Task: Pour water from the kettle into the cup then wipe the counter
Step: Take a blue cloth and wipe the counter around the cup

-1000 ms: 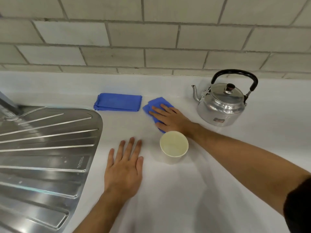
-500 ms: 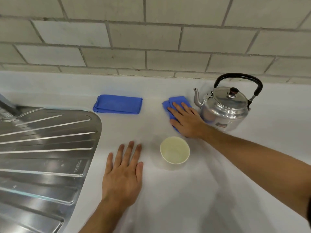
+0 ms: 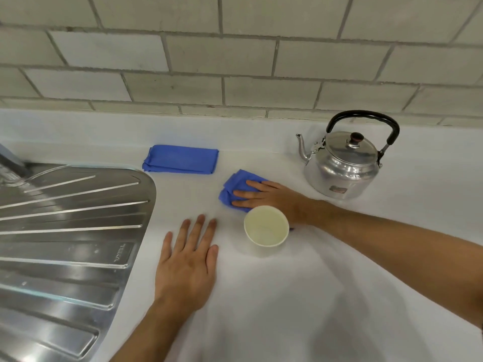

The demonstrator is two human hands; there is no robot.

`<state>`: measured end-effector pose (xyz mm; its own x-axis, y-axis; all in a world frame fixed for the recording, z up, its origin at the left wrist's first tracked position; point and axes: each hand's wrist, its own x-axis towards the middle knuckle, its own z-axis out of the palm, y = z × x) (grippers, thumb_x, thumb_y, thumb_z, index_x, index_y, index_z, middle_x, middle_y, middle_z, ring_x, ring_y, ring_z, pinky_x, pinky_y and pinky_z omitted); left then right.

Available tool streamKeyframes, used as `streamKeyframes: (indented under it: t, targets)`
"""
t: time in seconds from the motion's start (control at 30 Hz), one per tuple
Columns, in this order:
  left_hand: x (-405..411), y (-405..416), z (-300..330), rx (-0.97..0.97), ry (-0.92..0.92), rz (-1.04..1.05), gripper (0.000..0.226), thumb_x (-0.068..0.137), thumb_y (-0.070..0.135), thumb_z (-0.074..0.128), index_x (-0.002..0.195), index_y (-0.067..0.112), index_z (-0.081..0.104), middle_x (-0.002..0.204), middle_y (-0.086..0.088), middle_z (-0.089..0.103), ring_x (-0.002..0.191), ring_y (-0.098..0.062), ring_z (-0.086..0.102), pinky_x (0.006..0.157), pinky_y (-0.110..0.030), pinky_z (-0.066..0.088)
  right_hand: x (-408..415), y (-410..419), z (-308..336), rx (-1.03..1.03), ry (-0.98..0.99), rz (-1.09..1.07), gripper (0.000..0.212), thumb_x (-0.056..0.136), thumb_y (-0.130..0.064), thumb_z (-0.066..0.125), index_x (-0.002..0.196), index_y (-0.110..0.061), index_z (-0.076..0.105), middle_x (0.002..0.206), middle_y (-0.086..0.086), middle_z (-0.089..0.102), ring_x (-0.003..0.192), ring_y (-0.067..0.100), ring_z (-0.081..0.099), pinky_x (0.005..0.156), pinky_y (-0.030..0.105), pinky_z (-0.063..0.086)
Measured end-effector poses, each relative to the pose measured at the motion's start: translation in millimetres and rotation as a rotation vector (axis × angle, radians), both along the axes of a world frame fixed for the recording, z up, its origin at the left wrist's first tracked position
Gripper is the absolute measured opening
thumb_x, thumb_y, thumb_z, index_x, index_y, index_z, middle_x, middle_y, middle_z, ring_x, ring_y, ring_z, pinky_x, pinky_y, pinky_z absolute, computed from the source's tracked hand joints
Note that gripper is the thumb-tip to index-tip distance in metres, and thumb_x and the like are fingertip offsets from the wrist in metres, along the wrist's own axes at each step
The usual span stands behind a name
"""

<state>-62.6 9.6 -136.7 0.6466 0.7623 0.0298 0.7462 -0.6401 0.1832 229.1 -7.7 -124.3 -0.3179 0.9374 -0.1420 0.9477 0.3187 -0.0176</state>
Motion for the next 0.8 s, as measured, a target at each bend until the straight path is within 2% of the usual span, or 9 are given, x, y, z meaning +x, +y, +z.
streamKeyframes:
  t: [0.07, 0.13, 0.23, 0.3, 0.47, 0.67, 0.8]
  targets:
    - [0, 0, 0, -0.011, -0.013, -0.001, 0.061, 0.092, 0.050, -0.004, 0.152, 0.041, -0.003, 0.162, 0.015, -0.001, 0.151, -0.013, 0.000, 0.122, -0.041, 0.002, 4, -25, 1, -0.025, 0.094, -0.061, 0.062, 0.093, -0.055, 0.020, 0.153, -0.042, 0.016, 0.161, -0.023, 0.004, 0.151, 0.015, -0.002, 0.120, 0.033, 0.007]
    - [0, 0, 1, -0.008, -0.007, -0.001, 0.061, 0.092, 0.049, -0.002, 0.152, 0.040, -0.002, 0.163, 0.014, 0.001, 0.151, -0.013, 0.001, 0.122, -0.042, 0.003, 5, -50, 4, -0.050, 0.184, -0.133, 0.057, 0.097, -0.053, 0.020, 0.152, -0.048, 0.009, 0.160, -0.030, 0.000, 0.151, 0.011, -0.008, 0.119, 0.028, 0.002]
    - [0, 0, 1, -0.009, 0.006, 0.006, 0.057, 0.096, 0.047, 0.004, 0.152, 0.039, -0.001, 0.163, 0.014, 0.002, 0.151, -0.014, 0.002, 0.122, -0.042, 0.003, -2, -83, 8, -0.037, 0.201, -0.227, 0.053, 0.100, -0.053, 0.016, 0.152, -0.046, 0.016, 0.154, -0.038, -0.004, 0.150, 0.010, -0.010, 0.120, 0.026, -0.001]
    - [0, 1, 1, -0.022, 0.015, 0.011, 0.056, 0.097, 0.046, 0.008, 0.152, 0.039, -0.003, 0.163, 0.014, 0.001, 0.151, -0.014, 0.000, 0.122, -0.042, 0.002, -12, -104, 8, -0.018, 0.187, -0.300, 0.052, 0.101, -0.053, 0.015, 0.152, -0.044, 0.018, 0.154, -0.035, -0.003, 0.150, 0.008, -0.011, 0.121, 0.029, 0.000]
    - [1, 3, 0, -0.048, 0.031, 0.009, 0.056, 0.097, 0.046, 0.006, 0.151, 0.040, -0.007, 0.163, 0.014, -0.003, 0.151, -0.013, -0.004, 0.122, -0.043, -0.001, -44, -151, 5, 0.030, 0.142, -0.465, 0.050, 0.101, -0.050, 0.011, 0.150, -0.050, -0.001, 0.158, -0.029, -0.006, 0.149, 0.008, -0.014, 0.120, 0.029, -0.005]
    - [1, 5, -1, -0.069, 0.039, -0.010, 0.056, 0.097, 0.046, 0.006, 0.152, 0.037, -0.004, 0.164, 0.011, -0.002, 0.151, -0.015, -0.003, 0.122, -0.044, -0.002, -99, -191, -1, 0.102, 0.095, -0.752, 0.055, 0.100, -0.052, 0.013, 0.154, -0.046, 0.003, 0.161, -0.023, -0.002, 0.151, 0.014, -0.006, 0.120, 0.031, -0.004]
    - [0, 7, 0, -0.103, 0.050, -0.032, 0.057, 0.098, 0.045, 0.006, 0.152, 0.035, -0.006, 0.164, 0.010, -0.004, 0.151, -0.016, -0.004, 0.122, -0.046, -0.003, -150, -198, -3, 0.117, 0.061, -0.999, 0.060, 0.100, -0.052, 0.015, 0.156, -0.036, 0.002, 0.164, -0.013, -0.005, 0.152, 0.022, -0.007, 0.120, 0.038, -0.001]
